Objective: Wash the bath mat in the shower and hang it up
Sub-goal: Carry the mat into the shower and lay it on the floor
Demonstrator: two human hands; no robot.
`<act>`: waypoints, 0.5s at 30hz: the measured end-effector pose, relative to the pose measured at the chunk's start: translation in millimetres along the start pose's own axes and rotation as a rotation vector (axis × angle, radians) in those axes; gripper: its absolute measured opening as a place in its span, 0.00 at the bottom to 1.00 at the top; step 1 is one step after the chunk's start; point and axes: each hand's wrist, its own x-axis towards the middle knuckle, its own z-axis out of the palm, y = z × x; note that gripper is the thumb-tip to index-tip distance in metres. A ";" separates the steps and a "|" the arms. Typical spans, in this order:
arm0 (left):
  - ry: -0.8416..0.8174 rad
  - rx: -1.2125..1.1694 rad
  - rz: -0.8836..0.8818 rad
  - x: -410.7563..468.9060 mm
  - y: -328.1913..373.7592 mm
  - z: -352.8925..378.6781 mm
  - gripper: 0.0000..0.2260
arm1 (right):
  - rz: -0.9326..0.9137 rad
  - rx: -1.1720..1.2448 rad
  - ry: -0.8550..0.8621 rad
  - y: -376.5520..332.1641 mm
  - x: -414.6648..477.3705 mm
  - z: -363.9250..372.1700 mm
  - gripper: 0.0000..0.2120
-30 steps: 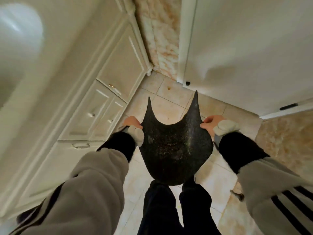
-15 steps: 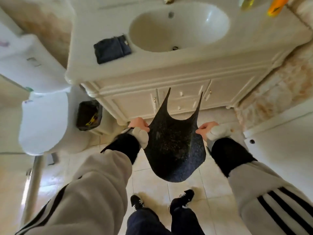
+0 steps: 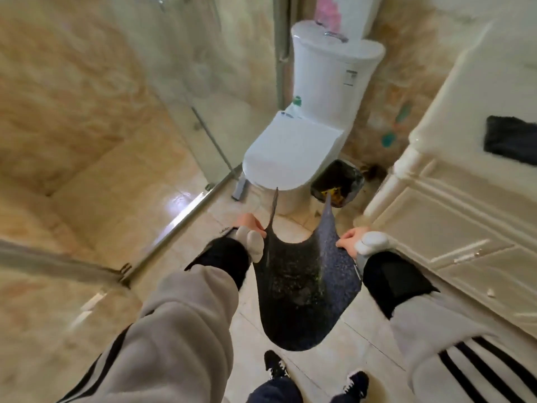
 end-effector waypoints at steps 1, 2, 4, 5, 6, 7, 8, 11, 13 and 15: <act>0.038 -0.045 -0.055 2.4 -37.8 -33.3 0.12 | -0.066 -0.059 -0.005 -51.8 5.6 13.4 0.10; 0.044 -0.046 -0.056 6.6 -47.4 -41.4 0.11 | -0.075 -0.074 -0.030 -67.3 2.2 11.4 0.09; 0.090 -0.119 -0.118 12.7 -104.0 -88.7 0.08 | -0.184 -0.137 -0.081 -141.6 2.6 31.8 0.08; 0.093 -0.151 -0.147 10.6 -123.2 -111.1 0.08 | -0.212 -0.174 -0.090 -172.8 1.8 40.8 0.09; 0.106 -0.178 -0.158 13.5 -142.3 -131.1 0.07 | -0.233 -0.216 -0.090 -203.8 2.9 46.8 0.10; 0.121 -0.213 -0.190 14.1 -160.1 -151.3 0.07 | -0.275 -0.252 -0.082 -232.8 6.3 54.2 0.11; 0.140 -0.262 -0.204 18.6 -178.6 -173.2 0.06 | -0.314 -0.275 -0.090 -266.2 10.0 60.3 0.10; 0.196 -0.312 -0.247 24.2 -212.8 -214.3 0.02 | -0.380 -0.347 -0.104 -333.8 25.7 80.5 0.10; 0.222 -0.322 -0.288 34.0 -231.2 -242.0 0.05 | -0.420 -0.411 -0.121 -379.1 38.3 86.5 0.14; 0.261 -0.339 -0.341 46.6 -252.1 -278.9 0.10 | -0.474 -0.422 -0.132 -434.5 50.6 96.2 0.12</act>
